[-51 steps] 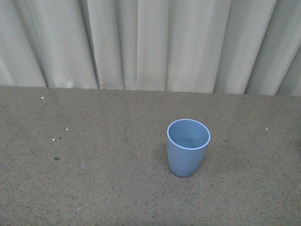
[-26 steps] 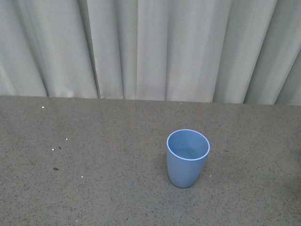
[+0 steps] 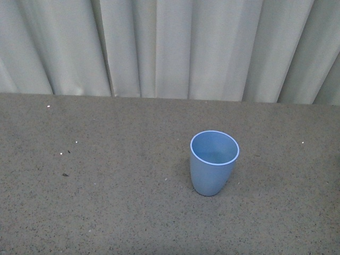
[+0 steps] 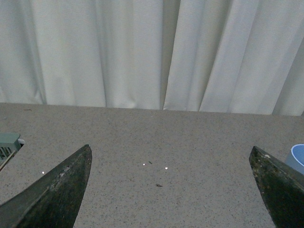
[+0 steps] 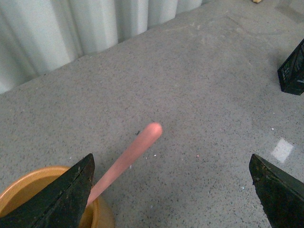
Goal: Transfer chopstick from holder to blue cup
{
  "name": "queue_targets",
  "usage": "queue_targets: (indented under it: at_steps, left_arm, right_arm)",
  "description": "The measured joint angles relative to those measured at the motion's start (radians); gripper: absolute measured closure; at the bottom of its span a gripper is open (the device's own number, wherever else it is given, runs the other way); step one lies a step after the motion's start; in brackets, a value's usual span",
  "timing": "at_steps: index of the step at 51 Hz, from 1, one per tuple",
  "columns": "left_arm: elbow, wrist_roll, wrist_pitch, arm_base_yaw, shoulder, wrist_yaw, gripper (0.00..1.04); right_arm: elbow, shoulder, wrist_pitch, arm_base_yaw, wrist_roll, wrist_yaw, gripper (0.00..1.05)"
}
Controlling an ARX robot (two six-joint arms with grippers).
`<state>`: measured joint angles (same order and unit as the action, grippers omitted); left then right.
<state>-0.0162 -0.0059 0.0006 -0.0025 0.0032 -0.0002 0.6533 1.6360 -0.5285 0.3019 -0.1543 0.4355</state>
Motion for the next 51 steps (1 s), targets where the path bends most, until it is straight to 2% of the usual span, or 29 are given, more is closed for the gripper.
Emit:
queue_targets:
  at_steps: [15,28,51]
  left_arm:
    - [0.0,0.0,0.0,0.0,0.0,0.0,0.07]
    - [0.0,0.0,0.0,0.0,0.0,0.0,0.07]
    - [0.0,0.0,0.0,0.0,0.0,0.0,0.07]
  right_arm:
    - [0.05,0.083,-0.029,0.01,-0.06,0.035,0.09]
    - [0.091,0.115,-0.007,-0.035,-0.083,0.06,0.09]
    - [0.158,0.167,0.023,-0.061,-0.089,0.098,0.09]
